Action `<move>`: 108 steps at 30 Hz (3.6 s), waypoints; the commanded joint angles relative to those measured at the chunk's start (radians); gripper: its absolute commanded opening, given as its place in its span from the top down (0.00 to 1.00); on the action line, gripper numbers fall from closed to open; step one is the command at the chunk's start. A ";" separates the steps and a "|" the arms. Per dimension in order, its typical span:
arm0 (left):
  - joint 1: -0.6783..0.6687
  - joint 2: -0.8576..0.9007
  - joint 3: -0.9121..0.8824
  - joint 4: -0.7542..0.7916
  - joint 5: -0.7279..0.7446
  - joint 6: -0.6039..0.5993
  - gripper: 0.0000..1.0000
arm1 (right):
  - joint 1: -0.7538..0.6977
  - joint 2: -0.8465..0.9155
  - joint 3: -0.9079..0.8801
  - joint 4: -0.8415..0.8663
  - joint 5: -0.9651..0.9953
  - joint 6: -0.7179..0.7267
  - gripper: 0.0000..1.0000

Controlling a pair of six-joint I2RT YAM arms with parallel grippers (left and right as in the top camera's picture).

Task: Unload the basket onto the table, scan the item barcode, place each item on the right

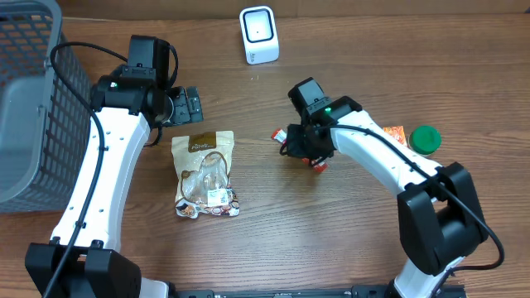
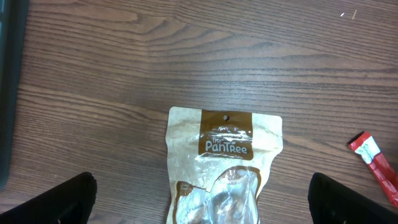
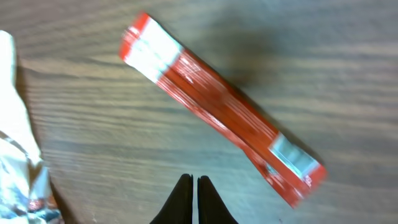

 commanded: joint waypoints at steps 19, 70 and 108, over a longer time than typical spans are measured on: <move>-0.007 0.006 0.018 0.001 0.005 -0.014 0.00 | -0.069 -0.019 -0.196 0.249 0.268 0.018 0.94; -0.007 0.006 0.018 0.001 0.005 -0.014 0.00 | -0.069 -0.019 -0.304 0.744 0.072 -0.042 0.83; -0.007 0.006 0.018 0.001 0.005 -0.014 0.00 | 0.195 -0.042 -0.248 0.496 0.080 0.170 0.58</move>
